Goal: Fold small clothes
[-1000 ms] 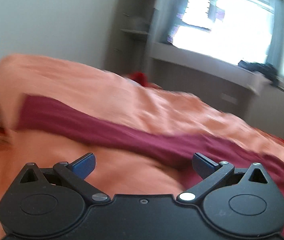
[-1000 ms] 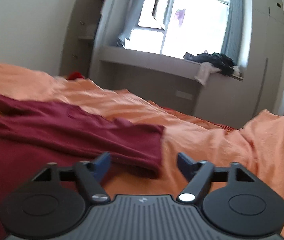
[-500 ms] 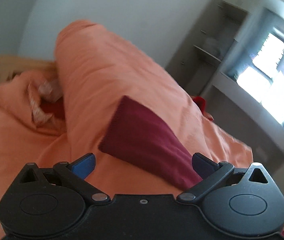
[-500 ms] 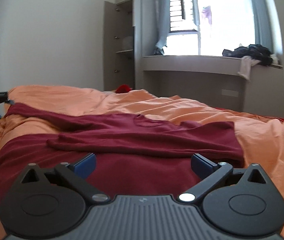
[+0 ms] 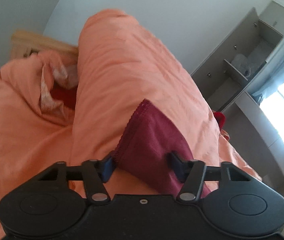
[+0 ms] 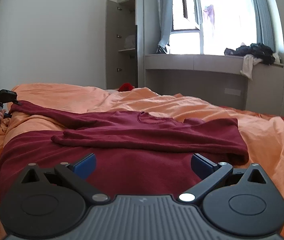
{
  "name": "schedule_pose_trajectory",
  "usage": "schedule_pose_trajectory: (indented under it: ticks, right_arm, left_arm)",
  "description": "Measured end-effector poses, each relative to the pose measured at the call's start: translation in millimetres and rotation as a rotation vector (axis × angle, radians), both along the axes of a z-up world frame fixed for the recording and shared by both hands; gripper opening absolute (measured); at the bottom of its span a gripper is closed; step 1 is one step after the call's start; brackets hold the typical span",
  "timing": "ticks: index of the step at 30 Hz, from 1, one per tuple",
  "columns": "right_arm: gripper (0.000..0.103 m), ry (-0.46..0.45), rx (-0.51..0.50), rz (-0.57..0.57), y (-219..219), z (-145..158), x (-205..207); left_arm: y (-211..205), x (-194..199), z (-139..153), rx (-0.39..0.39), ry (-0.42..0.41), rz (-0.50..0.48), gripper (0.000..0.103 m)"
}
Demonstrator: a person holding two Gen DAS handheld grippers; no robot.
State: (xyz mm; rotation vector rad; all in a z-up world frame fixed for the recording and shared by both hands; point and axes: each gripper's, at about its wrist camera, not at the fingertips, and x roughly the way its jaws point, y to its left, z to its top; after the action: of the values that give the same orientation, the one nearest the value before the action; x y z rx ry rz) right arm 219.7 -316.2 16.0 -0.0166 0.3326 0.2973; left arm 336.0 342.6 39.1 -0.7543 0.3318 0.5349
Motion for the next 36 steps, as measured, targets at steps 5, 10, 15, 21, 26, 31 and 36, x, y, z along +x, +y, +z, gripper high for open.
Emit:
schedule_pose_trajectory:
  ticks: [5, 10, 15, 21, 26, 31, 36]
  right_arm:
    - [0.103, 0.015, 0.026, -0.024, -8.0, -2.1, -1.2]
    - [0.103, 0.010, 0.037, -0.040, -12.0, -0.4, -5.1]
    - [0.103, -0.005, 0.034, -0.044, -11.8, 2.6, -9.1]
    - [0.103, -0.035, 0.005, -0.068, -8.3, 7.1, -15.0]
    - [0.103, -0.062, -0.040, -0.118, -9.4, 8.8, -18.9]
    - [0.103, -0.082, -0.079, -0.181, -16.9, 5.8, -21.3]
    - [0.103, -0.049, -0.062, -0.235, -32.7, 2.4, -19.1]
  left_arm:
    - [-28.1, 7.6, 20.4, 0.211, 0.061, -0.006, 0.021]
    - [-69.7, 5.9, 55.5, 0.405, -0.035, -0.077, 0.017]
    - [-136.1, -2.2, 100.6, 0.588, -0.200, -0.256, 0.017]
    - [-232.1, -24.0, 126.1, 0.729, -0.346, -0.555, 0.017]
    - [-303.6, -45.2, 110.9, 0.757, -0.406, -0.772, 0.018]
    - [-366.4, -63.6, 75.9, 0.751, -0.390, -0.988, 0.018]
    - [-403.1, -81.7, 33.0, 0.765, -0.312, -1.178, 0.020]
